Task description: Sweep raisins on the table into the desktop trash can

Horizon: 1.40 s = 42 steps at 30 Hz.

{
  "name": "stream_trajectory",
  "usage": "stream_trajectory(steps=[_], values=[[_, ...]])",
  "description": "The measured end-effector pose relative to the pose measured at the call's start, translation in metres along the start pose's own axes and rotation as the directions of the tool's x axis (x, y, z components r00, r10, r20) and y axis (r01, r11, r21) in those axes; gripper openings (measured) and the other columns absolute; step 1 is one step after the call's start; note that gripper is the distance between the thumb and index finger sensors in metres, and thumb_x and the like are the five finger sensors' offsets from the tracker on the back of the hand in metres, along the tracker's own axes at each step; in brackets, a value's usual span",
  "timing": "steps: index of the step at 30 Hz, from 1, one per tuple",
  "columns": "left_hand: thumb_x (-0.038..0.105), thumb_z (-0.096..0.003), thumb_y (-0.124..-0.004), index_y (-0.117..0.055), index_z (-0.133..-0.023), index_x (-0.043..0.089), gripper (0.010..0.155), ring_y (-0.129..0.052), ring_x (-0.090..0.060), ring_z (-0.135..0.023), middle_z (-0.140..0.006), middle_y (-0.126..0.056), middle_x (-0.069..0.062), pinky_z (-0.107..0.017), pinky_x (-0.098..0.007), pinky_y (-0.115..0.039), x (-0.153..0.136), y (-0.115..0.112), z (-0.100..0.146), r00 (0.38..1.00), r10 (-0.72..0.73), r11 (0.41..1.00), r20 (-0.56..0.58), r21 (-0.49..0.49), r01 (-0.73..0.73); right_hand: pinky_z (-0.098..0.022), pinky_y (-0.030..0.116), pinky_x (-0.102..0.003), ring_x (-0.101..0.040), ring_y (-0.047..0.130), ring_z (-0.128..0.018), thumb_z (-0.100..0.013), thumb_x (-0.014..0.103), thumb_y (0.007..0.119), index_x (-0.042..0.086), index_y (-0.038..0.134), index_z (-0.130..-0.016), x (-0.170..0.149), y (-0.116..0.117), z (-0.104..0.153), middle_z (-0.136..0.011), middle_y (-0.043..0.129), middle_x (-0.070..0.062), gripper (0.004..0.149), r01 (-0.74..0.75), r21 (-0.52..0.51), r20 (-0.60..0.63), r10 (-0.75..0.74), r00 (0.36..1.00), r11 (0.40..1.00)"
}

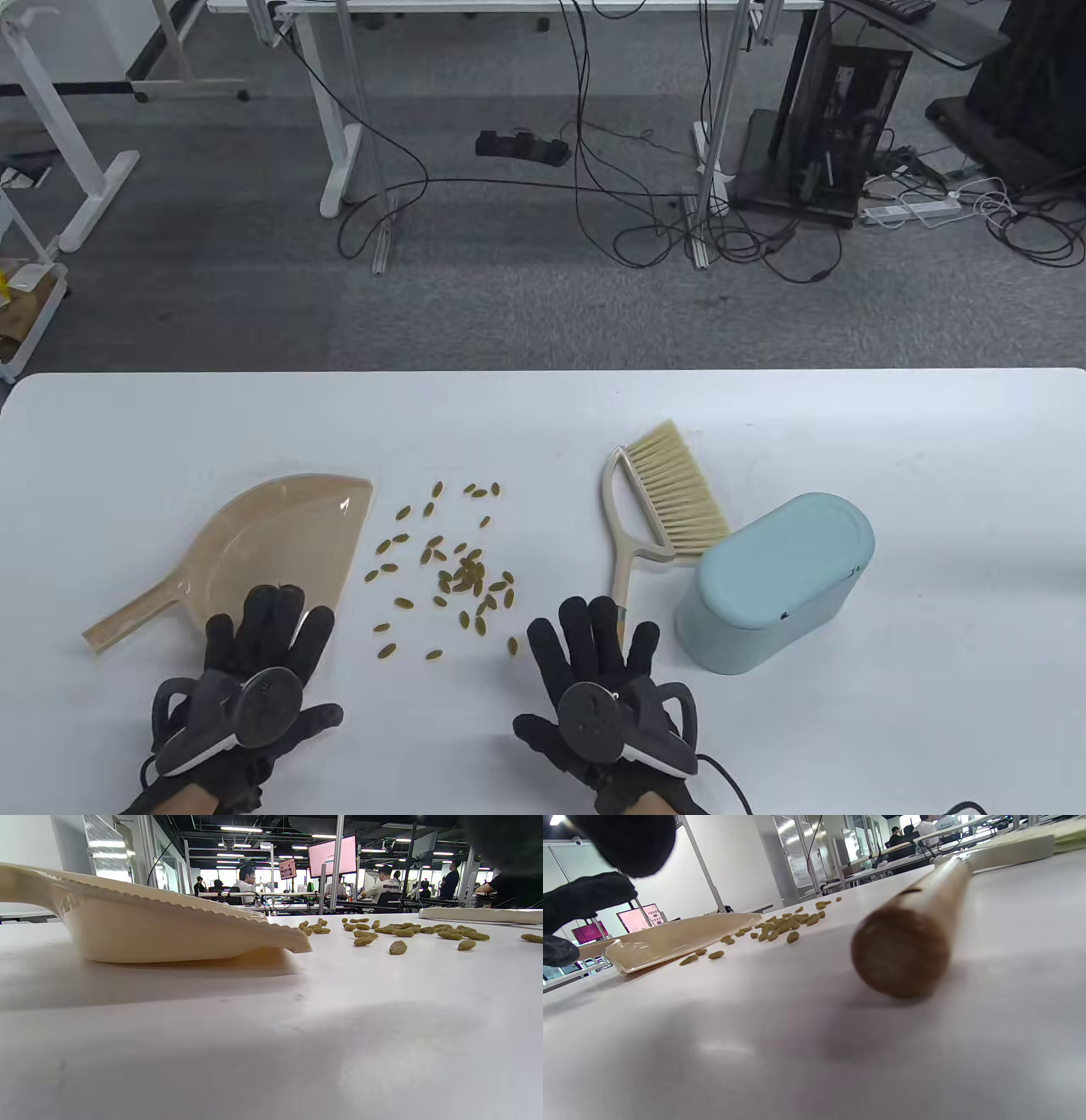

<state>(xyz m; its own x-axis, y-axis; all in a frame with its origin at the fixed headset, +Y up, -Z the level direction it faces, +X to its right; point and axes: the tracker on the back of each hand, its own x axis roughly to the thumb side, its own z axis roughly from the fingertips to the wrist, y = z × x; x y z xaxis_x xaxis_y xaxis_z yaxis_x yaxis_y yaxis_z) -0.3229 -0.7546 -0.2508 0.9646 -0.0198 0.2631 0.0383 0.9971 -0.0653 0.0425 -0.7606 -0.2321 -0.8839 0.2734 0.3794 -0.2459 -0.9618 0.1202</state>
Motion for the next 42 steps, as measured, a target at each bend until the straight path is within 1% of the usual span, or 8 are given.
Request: stream_trajectory(steps=[12, 17, 25, 30, 34, 42], values=[[0.071, -0.0417, -0.068, -0.011, -0.112, 0.035, 0.097, 0.005, -0.036, -0.115, -0.118, 0.008, -0.003, -0.078, -0.072, -0.015, -0.0008, 0.0005, -0.0005, 1.0, 0.008, 1.0, 0.003, 0.015, -0.008, -0.057, -0.007, -0.068, -0.039, -0.012, -0.102, -0.052, 0.069, 0.065, 0.031, 0.002, -0.111, -0.0019, -0.0002, 0.0, -0.115, -0.007, -0.01, 0.094, -0.012, -0.005, -0.012, 0.012, 1.0, 1.0], [0.071, -0.042, -0.068, -0.011, -0.112, 0.035, 0.097, 0.006, -0.036, -0.114, -0.118, 0.008, -0.003, -0.078, -0.072, -0.015, -0.001, 0.0004, -0.0002, 1.0, 0.004, 1.0, -0.006, 0.008, -0.004, -0.057, -0.007, -0.068, -0.039, -0.012, -0.102, -0.052, 0.069, 0.065, 0.031, 0.002, -0.111, -0.0011, 0.0019, 0.0, -0.116, -0.007, -0.01, 0.094, -0.016, 0.01, -0.008, 0.016, 1.0, 1.0], [0.071, -0.0421, -0.069, -0.012, -0.112, 0.035, 0.097, 0.006, -0.036, -0.114, -0.118, 0.008, -0.003, -0.078, -0.072, -0.015, -0.0017, -0.0028, -0.001, 1.0, -0.002, 1.0, -0.012, -0.004, 0.002, -0.057, -0.006, -0.068, -0.039, -0.012, -0.102, -0.052, 0.069, 0.064, 0.031, 0.003, -0.111, -0.0003, 0.0011, 0.0004, -0.116, -0.006, -0.011, 0.093, -0.011, 0.003, -0.006, 0.011, 1.0, 1.0], [0.07, -0.0421, -0.069, -0.012, -0.112, 0.035, 0.097, 0.01, -0.034, -0.113, -0.117, 0.011, -0.002, -0.078, -0.071, -0.013, -0.0024, -0.0015, -0.0005, 1.0, 0.001, 1.0, -0.019, 0.007, -0.001, -0.057, -0.006, -0.068, -0.039, -0.011, -0.102, -0.052, 0.069, 0.065, 0.029, 0.005, -0.112, -0.0007, 0.0013, 0.0007, -0.115, -0.006, -0.011, 0.093, -0.01, 0.001, -0.013, 0.01, 1.0, 1.0], [0.07, -0.0421, -0.069, -0.012, -0.112, 0.035, 0.097, 0.01, -0.034, -0.113, -0.117, 0.011, -0.002, -0.078, -0.071, -0.013, -0.0029, -0.001, -0.0007, 1.0, -0.001, 1.0, -0.025, 0.007, 0.001, -0.057, -0.006, -0.068, -0.039, -0.011, -0.102, -0.052, 0.069, 0.065, 0.029, 0.006, -0.112, -0.0006, 0.0025, 0.0004, -0.116, -0.006, -0.01, 0.093, -0.012, 0.013, -0.013, 0.012, 1.0, 1.0], [0.07, -0.0424, -0.069, -0.013, -0.112, 0.035, 0.096, 0.01, -0.034, -0.113, -0.117, 0.011, -0.002, -0.078, -0.071, -0.013, -0.0065, 0.0004, -0.0013, 0.999, 0.019, 1.0, -0.043, 0.014, -0.018, -0.056, -0.007, -0.068, -0.039, -0.011, -0.102, -0.052, 0.069, 0.064, 0.029, 0.005, -0.112, -0.0035, 0.0015, 0.0008, -0.116, -0.006, -0.01, 0.093, -0.024, 0.013, -0.039, 0.024, 0.999, 1.0]])
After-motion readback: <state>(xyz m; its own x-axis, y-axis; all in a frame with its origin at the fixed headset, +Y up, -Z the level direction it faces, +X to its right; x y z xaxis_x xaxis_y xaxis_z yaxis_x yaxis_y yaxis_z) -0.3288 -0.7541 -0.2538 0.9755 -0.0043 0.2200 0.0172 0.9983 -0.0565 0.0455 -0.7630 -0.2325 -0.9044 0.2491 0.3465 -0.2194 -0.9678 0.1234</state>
